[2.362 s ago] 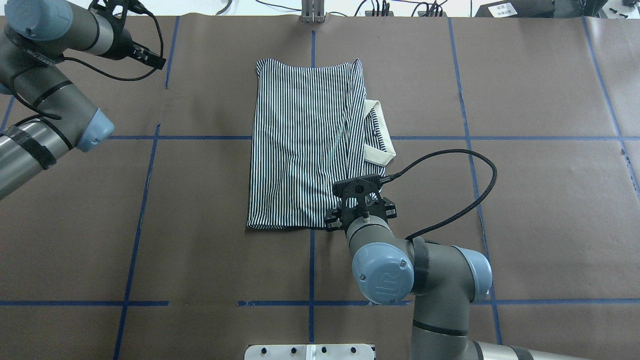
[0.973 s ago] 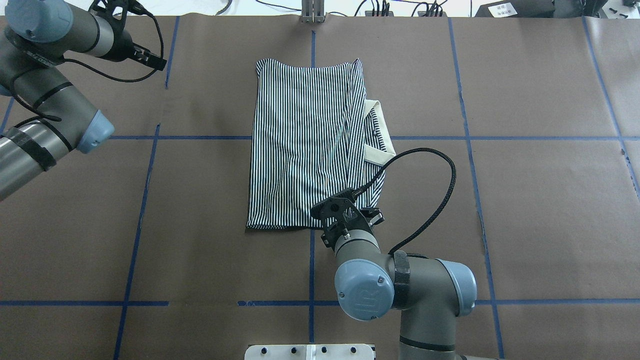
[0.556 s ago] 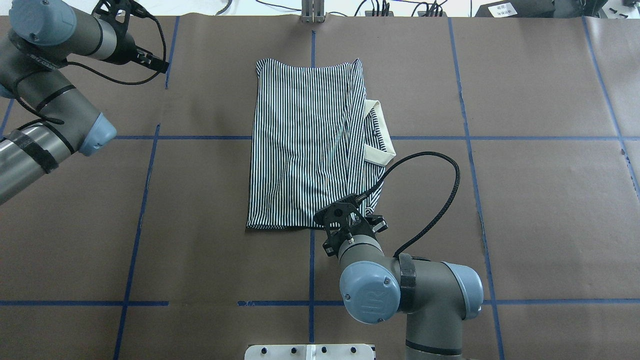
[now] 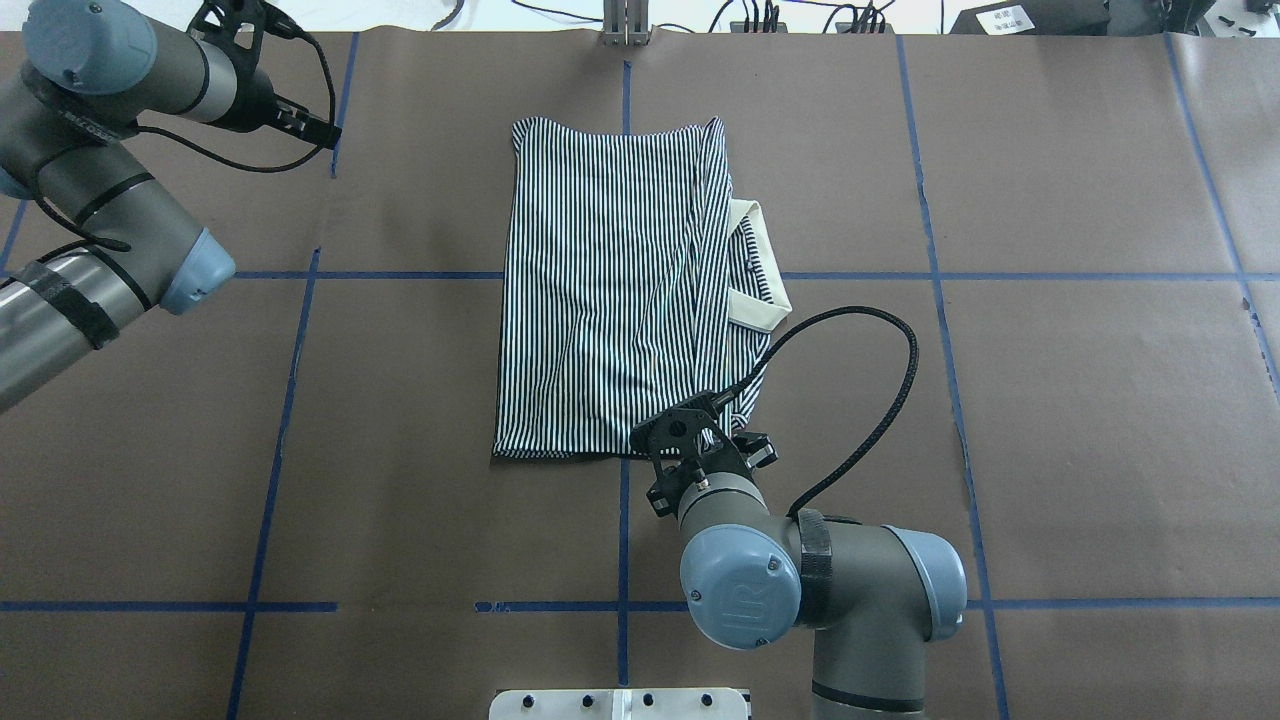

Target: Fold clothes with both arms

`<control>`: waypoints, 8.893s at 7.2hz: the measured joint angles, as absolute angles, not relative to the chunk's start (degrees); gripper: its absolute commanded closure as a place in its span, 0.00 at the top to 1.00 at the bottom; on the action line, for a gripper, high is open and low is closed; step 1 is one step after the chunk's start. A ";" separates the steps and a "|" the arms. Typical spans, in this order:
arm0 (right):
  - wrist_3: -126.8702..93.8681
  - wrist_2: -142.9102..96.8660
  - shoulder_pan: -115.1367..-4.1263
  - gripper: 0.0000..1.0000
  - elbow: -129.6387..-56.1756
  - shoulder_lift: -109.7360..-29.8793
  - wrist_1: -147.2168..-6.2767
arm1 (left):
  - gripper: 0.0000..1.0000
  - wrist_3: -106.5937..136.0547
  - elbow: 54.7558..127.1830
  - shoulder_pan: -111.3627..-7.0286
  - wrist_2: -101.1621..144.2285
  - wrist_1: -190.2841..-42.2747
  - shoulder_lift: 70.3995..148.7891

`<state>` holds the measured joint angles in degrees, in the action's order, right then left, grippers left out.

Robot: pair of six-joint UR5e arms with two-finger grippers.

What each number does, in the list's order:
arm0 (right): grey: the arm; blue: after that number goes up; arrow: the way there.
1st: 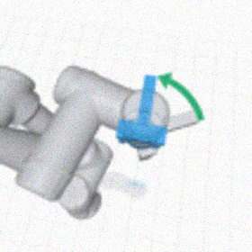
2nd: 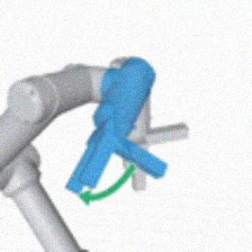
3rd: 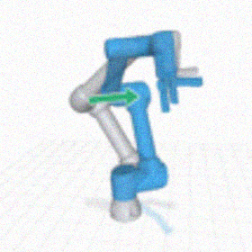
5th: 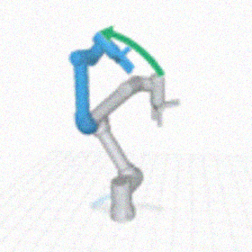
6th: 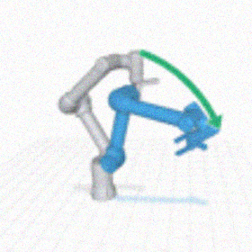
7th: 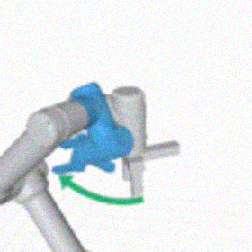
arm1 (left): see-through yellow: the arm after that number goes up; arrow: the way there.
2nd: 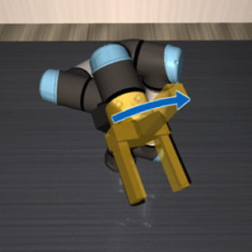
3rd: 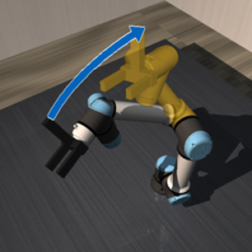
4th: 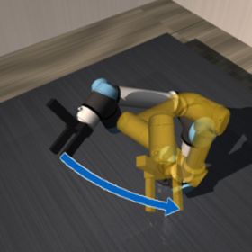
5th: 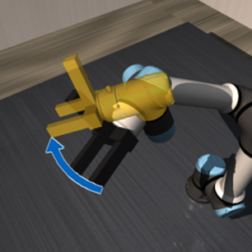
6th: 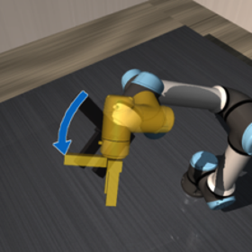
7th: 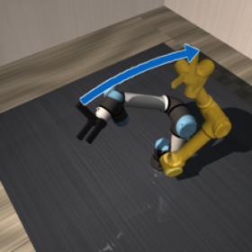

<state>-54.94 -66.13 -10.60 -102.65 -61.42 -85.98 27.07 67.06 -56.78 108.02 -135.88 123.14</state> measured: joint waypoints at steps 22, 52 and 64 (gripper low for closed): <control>-77.01 -94.63 -32.87 1.00 -114.94 -80.27 -55.85 | 0.53 85.34 94.66 -30.44 95.92 -134.86 112.93; -111.12 -89.73 -21.58 0.71 -97.48 -57.76 -90.30 | 0.00 97.36 96.15 -20.02 86.95 -132.89 112.40; -110.57 -88.45 -20.59 0.00 -96.40 -56.46 -90.32 | 0.00 97.33 96.15 -19.78 86.92 -132.98 112.24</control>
